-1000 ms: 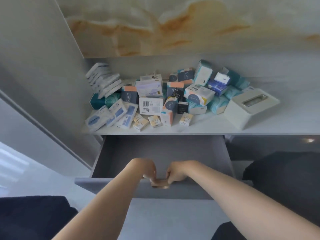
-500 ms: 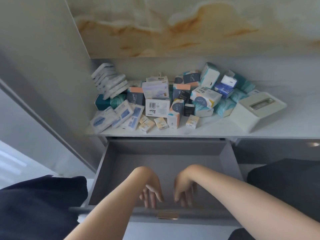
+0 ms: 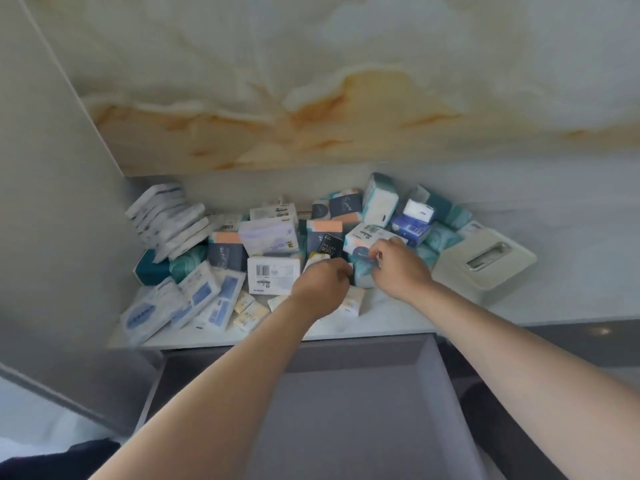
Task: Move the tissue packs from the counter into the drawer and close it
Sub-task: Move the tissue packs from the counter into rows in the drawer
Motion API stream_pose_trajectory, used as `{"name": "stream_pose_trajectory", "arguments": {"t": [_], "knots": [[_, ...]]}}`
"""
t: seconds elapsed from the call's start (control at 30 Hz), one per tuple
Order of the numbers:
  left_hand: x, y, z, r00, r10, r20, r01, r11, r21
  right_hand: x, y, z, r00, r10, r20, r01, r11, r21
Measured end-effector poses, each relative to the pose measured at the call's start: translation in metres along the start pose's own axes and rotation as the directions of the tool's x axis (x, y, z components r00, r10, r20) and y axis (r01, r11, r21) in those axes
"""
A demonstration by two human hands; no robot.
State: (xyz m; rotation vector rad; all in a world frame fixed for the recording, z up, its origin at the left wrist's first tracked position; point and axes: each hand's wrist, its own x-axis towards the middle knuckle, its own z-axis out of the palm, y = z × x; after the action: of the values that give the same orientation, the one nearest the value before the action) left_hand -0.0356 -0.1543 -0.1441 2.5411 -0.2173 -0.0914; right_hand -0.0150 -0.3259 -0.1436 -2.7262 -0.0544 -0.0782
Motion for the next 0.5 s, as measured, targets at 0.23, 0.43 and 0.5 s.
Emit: {"name": "stream_pose_trajectory", "arguments": {"t": [0.23,0.43,0.5], "knots": [[0.079,0.023,0.028,0.969,0.246,-0.007,-0.226,0.898,0.377,0.039,0.061,0.006,0.999,0.009,-0.042,-0.013,0.996,-0.084],[0.130,0.042,0.031,0.929,0.326,-0.177,-0.252,0.904,0.346,0.066,0.063,0.009,0.990,0.086,0.110,-0.091,0.995,0.035],[0.147,0.050,0.027,0.932,0.295,-0.209,-0.243,0.939,0.242,0.075,0.065,-0.010,0.987,0.067,0.146,-0.068,0.998,0.001]]}}
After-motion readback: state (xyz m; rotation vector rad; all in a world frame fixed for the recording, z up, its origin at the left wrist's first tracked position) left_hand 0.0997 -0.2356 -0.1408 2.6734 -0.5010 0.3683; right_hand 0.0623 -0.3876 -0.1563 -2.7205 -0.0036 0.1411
